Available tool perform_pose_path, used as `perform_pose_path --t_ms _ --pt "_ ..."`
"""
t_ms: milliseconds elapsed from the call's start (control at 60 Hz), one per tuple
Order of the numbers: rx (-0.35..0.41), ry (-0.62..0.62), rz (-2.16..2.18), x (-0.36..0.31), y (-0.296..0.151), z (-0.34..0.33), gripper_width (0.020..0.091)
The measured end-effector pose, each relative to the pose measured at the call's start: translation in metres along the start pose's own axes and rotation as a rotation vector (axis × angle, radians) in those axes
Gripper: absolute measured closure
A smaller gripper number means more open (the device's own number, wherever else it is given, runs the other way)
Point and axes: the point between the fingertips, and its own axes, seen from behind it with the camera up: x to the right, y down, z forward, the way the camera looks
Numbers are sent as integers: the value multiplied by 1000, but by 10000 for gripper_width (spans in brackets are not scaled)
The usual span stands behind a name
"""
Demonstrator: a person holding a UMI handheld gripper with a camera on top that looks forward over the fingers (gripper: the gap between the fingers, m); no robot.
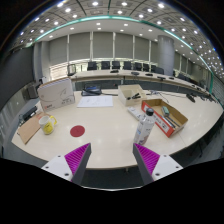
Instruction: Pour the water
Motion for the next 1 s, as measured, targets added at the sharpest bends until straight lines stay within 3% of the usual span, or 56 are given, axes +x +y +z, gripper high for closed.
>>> perform_pose_path --t_ms 250,517,583,700,867,917,1000 --pt "64 76 35 118 7 88 241" --pt "167 36 7 147 -12 185 250" --pt "185 31 5 145 -16 199 319" --pt "202 28 -6 143 -19 218 527" --pt "235 52 20 144 -24 219 616" --pt "223 50 11 144 -22 220 665" --pt "209 66 -35 139 -25 219 688"
